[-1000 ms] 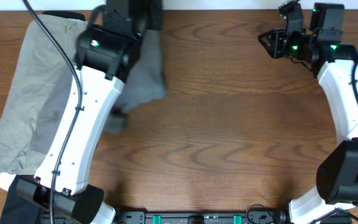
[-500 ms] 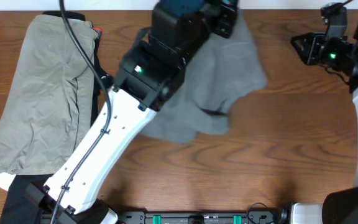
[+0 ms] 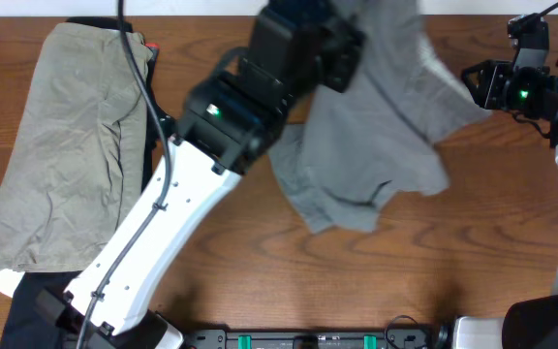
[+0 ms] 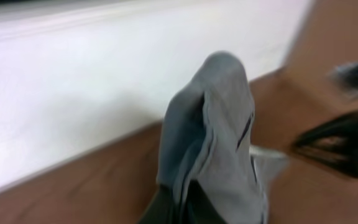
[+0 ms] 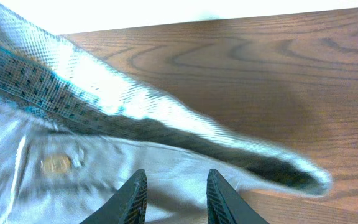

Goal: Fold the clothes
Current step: 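Pull the grey shorts off the pile toward the table center with left gripper, then grasp the shorts waistband with the right gripper beside the left gripper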

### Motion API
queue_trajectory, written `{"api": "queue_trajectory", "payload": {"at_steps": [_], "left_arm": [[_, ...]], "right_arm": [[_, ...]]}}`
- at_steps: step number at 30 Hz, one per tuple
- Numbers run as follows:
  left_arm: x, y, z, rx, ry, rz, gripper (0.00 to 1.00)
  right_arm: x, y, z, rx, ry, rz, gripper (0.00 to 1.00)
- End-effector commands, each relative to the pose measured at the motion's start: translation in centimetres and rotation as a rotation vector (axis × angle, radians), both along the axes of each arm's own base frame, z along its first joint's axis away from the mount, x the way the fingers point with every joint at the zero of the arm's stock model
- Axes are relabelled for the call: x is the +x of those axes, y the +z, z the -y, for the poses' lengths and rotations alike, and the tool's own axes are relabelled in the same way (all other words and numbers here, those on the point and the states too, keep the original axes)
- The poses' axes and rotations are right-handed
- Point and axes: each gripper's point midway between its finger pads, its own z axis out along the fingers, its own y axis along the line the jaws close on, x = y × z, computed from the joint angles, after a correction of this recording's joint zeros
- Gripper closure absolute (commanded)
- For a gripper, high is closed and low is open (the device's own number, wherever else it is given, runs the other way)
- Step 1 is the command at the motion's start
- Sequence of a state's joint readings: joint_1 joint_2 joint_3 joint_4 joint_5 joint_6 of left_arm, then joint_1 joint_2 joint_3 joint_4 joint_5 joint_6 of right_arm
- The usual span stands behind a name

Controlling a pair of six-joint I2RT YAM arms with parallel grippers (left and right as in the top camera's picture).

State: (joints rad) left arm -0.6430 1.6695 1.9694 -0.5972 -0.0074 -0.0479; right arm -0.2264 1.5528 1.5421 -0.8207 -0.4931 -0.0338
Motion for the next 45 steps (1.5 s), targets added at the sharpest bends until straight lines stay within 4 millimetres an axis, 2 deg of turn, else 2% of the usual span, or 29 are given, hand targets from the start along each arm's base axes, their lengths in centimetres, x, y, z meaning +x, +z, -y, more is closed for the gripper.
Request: {"api": "queue_trajectory", "payload": {"at_steps": [1, 5, 8, 12, 16, 23, 27, 30, 36, 39, 45], "left_arm": [[2.7, -1.0, -5.8, 0.025, 0.189, -0.048, 0.94], [5.2, -4.8, -9.5, 0.086, 0.281, -0.145, 0.94], [7.1, -7.7, -11.2, 0.121, 0.327, -0.206, 0.94], [8.9, -11.3, -12.1, 0.157, 0.356, -0.274, 0.95], [9.6, -14.0, -11.7, 0.186, 0.343, -0.326, 0.94], [9.1, -15.0, -11.4, 0.198, 0.326, -0.365, 0.94], [8.6, -15.5, -11.6, 0.213, 0.325, -0.391, 0.94], [8.4, -15.8, -11.8, 0.222, 0.326, -0.406, 0.94], [8.3, -15.9, -11.9, 0.224, 0.327, -0.410, 0.94], [8.3, -15.9, -11.9, 0.225, 0.327, -0.410, 0.94], [8.3, -15.9, -11.9, 0.225, 0.327, -0.410, 0.94]], "right_arm": [[0.2, 0.2, 0.3, -0.020, -0.007, 0.004, 0.69], [0.6, -1.2, -0.8, -0.012, 0.022, -0.032, 0.69], [1.2, -2.7, -2.0, -0.006, 0.052, -0.068, 0.68], [2.9, -5.5, -3.8, -0.001, 0.098, -0.103, 0.66], [5.7, -8.6, -6.0, -0.005, 0.154, -0.095, 0.62], [10.3, -14.7, -12.4, 0.004, 0.290, -0.027, 0.57], [11.5, -18.7, -15.8, -0.007, 0.347, -0.017, 0.57], [11.9, -21.5, -17.4, -0.029, 0.332, -0.035, 0.59], [12.4, -23.8, -18.3, -0.124, 0.260, -0.051, 0.54], [12.7, -24.2, -17.9, -0.203, 0.203, -0.048, 0.50], [13.4, -24.4, -17.4, -0.313, 0.116, -0.016, 0.49]]}}
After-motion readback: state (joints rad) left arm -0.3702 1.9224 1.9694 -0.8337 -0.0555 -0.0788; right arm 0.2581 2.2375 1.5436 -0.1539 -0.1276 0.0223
